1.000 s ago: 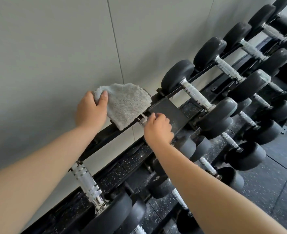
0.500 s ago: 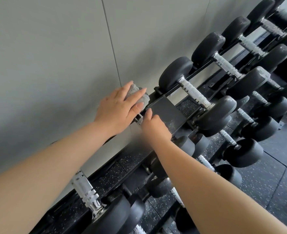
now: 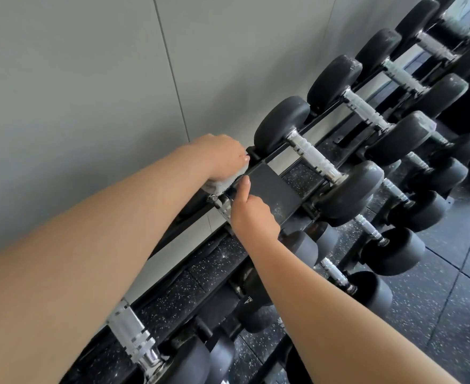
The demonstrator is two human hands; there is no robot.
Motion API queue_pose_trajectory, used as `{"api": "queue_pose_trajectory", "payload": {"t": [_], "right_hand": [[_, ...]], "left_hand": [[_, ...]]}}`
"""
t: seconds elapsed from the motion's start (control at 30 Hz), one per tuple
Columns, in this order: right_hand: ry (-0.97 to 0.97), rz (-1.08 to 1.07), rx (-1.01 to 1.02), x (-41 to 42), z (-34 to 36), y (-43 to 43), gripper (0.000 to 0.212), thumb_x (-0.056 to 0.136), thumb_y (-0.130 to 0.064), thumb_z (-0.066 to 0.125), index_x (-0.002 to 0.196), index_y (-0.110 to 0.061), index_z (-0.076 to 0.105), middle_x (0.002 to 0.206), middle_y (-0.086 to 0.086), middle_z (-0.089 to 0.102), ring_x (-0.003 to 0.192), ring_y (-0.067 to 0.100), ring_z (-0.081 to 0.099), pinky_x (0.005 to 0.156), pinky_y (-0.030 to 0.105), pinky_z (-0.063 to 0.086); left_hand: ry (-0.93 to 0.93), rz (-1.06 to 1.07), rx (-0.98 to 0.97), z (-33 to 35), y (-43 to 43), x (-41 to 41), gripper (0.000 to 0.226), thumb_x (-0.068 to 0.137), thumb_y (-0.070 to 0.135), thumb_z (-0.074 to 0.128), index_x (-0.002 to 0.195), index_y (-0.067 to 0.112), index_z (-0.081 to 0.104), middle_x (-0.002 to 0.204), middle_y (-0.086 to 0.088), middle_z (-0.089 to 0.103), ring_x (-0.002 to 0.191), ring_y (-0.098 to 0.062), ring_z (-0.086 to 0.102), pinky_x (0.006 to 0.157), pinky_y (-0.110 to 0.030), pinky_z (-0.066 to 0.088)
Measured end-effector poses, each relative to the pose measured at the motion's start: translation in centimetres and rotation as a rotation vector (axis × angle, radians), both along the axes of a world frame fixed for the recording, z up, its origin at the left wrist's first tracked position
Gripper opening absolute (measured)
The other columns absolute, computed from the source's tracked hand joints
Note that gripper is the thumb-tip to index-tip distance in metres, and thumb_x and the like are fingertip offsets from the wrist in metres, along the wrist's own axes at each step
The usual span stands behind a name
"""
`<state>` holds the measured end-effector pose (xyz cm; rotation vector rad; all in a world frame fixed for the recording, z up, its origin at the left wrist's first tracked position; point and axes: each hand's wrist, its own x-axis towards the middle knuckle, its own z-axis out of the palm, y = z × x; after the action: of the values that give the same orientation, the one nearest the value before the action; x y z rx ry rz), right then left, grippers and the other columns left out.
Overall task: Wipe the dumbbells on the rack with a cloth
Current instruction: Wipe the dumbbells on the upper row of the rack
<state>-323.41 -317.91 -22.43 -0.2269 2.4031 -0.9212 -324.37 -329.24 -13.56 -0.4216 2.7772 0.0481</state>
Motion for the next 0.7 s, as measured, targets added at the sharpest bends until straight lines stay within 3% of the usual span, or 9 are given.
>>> {"api": "queue_pose_trajectory", "payload": {"t": [0.13, 0.27, 0.4, 0.47, 0.53, 0.6, 0.63, 0.7], "right_hand": [[0.084, -0.025, 0.001, 0.3, 0.0, -0.3, 0.079, 0.099, -0.061, 0.000, 0.121, -0.017, 0.062, 0.117, 0.009, 0.064, 0.107, 0.032, 0.059, 0.085, 0.041, 0.038], [0.110, -0.035, -0.016, 0.5, -0.2, -0.4, 0.079, 0.098, -0.060, -0.001, 0.117, -0.018, 0.063, 0.117, 0.008, 0.063, 0.104, 0.032, 0.060, 0.092, 0.045, 0.043], [0.102, -0.045, -0.022, 0.6, 0.0, -0.5, 0.081, 0.098, -0.061, -0.002, 0.114, -0.018, 0.065, 0.114, 0.008, 0.064, 0.103, 0.032, 0.060, 0.093, 0.045, 0.042], [0.102, -0.041, -0.009, 0.6, 0.0, -0.5, 0.083, 0.097, -0.061, -0.003, 0.111, -0.018, 0.066, 0.110, 0.008, 0.066, 0.101, 0.031, 0.061, 0.090, 0.044, 0.043], [0.098, -0.028, -0.001, 0.6, 0.0, -0.5, 0.084, 0.097, -0.062, -0.004, 0.109, -0.017, 0.066, 0.108, 0.008, 0.066, 0.099, 0.031, 0.061, 0.089, 0.044, 0.043], [0.094, -0.017, 0.001, 0.6, 0.0, -0.5, 0.084, 0.097, -0.061, -0.004, 0.109, -0.017, 0.066, 0.107, 0.008, 0.066, 0.099, 0.031, 0.061, 0.090, 0.044, 0.044], [0.093, -0.015, 0.003, 0.6, 0.0, -0.5, 0.084, 0.097, -0.061, -0.005, 0.108, -0.017, 0.066, 0.106, 0.008, 0.066, 0.099, 0.031, 0.061, 0.091, 0.044, 0.044], [0.089, -0.009, 0.008, 0.5, 0.0, -0.5, 0.084, 0.097, -0.060, -0.005, 0.104, -0.016, 0.066, 0.104, 0.008, 0.066, 0.096, 0.031, 0.061, 0.090, 0.044, 0.045]], "left_hand": [[-0.025, 0.018, -0.033, -0.2, 0.1, -1.7, 0.039, 0.100, 0.036, 0.035, 0.120, 0.013, 0.060, 0.127, -0.015, 0.057, 0.114, -0.036, 0.052, 0.092, -0.037, 0.040], [0.094, 0.014, -0.007, 0.1, 0.1, 0.1, 0.036, 0.096, 0.040, 0.039, 0.119, 0.028, 0.064, 0.123, -0.009, 0.060, 0.112, -0.036, 0.053, 0.084, -0.034, 0.040], [0.496, -0.084, 0.232, -1.8, -1.5, 4.6, 0.044, 0.088, 0.048, 0.036, 0.115, 0.034, 0.068, 0.129, 0.005, 0.059, 0.106, -0.019, 0.060, 0.087, -0.030, 0.042], [0.730, -0.135, 0.337, -3.0, -2.0, 7.1, 0.043, 0.092, 0.046, 0.039, 0.119, 0.029, 0.067, 0.135, 0.003, 0.057, 0.086, 0.001, 0.058, 0.083, -0.030, 0.047], [0.812, -0.153, 0.336, -3.7, -2.0, 8.5, 0.042, 0.095, 0.041, 0.040, 0.121, 0.024, 0.066, 0.136, -0.001, 0.056, 0.076, 0.003, 0.050, 0.079, -0.029, 0.048], [0.787, -0.132, 0.303, -3.5, -1.7, 8.3, 0.045, 0.095, 0.043, 0.036, 0.123, 0.024, 0.066, 0.138, -0.002, 0.055, 0.085, -0.005, 0.059, 0.085, -0.033, 0.050], [0.751, -0.109, 0.284, -3.1, -1.5, 7.9, 0.046, 0.095, 0.044, 0.034, 0.123, 0.024, 0.065, 0.139, -0.002, 0.054, 0.098, -0.016, 0.063, 0.089, -0.037, 0.050], [0.615, -0.049, 0.249, -2.1, -1.3, 6.5, 0.047, 0.096, 0.044, 0.032, 0.125, 0.027, 0.064, 0.141, 0.000, 0.051, 0.119, -0.024, 0.056, 0.098, -0.039, 0.044]]}}
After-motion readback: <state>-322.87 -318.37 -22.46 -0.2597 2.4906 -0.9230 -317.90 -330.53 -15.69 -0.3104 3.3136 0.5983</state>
